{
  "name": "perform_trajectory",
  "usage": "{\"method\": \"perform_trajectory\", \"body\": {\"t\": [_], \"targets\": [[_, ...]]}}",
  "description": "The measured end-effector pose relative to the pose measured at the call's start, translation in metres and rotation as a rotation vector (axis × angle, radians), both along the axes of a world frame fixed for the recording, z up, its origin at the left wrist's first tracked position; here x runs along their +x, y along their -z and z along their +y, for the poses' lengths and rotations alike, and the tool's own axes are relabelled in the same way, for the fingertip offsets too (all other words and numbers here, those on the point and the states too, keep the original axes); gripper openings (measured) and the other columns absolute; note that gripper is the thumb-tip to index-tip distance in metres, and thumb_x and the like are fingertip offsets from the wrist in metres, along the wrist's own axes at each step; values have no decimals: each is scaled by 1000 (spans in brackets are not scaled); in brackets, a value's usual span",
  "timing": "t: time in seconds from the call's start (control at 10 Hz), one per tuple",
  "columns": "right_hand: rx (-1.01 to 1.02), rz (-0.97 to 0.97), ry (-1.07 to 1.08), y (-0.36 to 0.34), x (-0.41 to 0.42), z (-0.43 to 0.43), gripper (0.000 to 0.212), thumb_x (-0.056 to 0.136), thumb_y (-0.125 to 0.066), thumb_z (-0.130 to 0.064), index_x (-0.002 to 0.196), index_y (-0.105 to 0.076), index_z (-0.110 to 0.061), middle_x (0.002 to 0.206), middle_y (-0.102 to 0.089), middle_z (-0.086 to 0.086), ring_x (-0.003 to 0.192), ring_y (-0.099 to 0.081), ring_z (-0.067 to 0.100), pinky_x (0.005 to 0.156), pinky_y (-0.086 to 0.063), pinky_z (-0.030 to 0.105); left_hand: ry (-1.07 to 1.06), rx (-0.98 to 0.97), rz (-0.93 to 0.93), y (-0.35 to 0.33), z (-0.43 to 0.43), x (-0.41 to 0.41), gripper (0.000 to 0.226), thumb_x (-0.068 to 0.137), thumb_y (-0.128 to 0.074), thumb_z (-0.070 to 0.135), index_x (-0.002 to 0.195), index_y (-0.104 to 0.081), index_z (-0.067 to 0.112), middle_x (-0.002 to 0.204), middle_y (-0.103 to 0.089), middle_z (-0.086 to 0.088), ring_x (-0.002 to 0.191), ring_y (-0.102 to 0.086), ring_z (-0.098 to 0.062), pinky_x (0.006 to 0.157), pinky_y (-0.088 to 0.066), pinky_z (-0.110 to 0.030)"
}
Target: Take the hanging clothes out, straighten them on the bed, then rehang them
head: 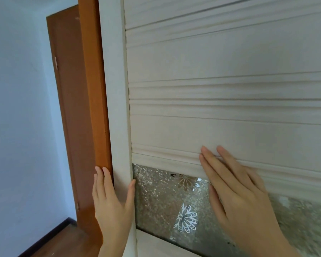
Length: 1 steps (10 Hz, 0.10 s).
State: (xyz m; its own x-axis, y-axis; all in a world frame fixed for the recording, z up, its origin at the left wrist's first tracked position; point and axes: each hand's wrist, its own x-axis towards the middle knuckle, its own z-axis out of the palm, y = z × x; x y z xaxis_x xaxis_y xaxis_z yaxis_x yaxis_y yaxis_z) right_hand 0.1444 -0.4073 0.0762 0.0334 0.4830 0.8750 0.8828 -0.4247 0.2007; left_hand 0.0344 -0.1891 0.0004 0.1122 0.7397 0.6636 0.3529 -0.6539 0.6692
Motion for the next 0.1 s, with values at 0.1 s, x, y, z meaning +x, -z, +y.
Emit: {"method": "perform_trajectory", "body": {"t": [0.1], "targets": [[42,23,-150,0,-8,-14,50,90,-47,-19,140,-49,-14,148,-47,-3,142,-37,11,113,-28,22,79,-103,-6,-18,-9,-8,91,75,-48,58,149,-20,11,157,-15,-2,144,-22,-26,112,-31,-51]]}}
